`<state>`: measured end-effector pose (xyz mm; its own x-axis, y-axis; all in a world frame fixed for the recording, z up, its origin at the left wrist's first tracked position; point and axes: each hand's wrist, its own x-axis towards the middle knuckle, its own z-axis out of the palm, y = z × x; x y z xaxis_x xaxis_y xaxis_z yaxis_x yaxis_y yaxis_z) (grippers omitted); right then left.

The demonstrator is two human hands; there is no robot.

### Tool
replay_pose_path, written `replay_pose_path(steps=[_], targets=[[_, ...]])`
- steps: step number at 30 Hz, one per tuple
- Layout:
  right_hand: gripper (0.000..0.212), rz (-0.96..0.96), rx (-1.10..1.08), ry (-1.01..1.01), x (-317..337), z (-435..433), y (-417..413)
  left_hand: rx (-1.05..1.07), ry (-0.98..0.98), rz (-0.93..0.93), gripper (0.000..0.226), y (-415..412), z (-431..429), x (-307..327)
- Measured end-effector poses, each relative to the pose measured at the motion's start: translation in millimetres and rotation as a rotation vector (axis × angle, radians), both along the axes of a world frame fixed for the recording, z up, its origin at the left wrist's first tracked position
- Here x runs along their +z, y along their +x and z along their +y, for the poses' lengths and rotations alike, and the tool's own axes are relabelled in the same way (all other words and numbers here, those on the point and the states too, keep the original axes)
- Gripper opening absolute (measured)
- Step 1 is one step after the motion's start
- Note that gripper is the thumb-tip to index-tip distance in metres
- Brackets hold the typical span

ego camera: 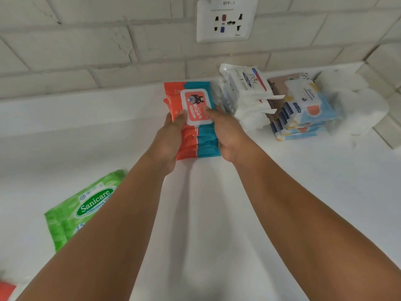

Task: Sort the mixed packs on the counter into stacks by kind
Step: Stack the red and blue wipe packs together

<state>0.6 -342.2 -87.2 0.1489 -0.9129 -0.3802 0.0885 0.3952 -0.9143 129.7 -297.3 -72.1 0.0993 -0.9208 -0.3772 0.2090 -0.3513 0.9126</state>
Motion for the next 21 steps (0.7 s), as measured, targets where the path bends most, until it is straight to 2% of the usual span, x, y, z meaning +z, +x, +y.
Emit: replay_pose_path(steps=[12, 17, 21], targets=[[0.034, 0.122, -0.004, -0.036, 2.3, -19.6, 6.6, 0.034, 0.065, -0.069, 0.032, -0.4, -21.1, 1.1], [0.037, 0.319, -0.002, -0.175, 13.7, -16.3, 9.7, 0.062, 0.088, -0.236, 0.035, -0.7, -18.9, 10.1], [0.041, 0.342, -0.067, -0.149, 19.0, -11.5, 13.2, 0.075, 0.102, -0.346, 0.034, -1.1, -14.7, 16.8]])
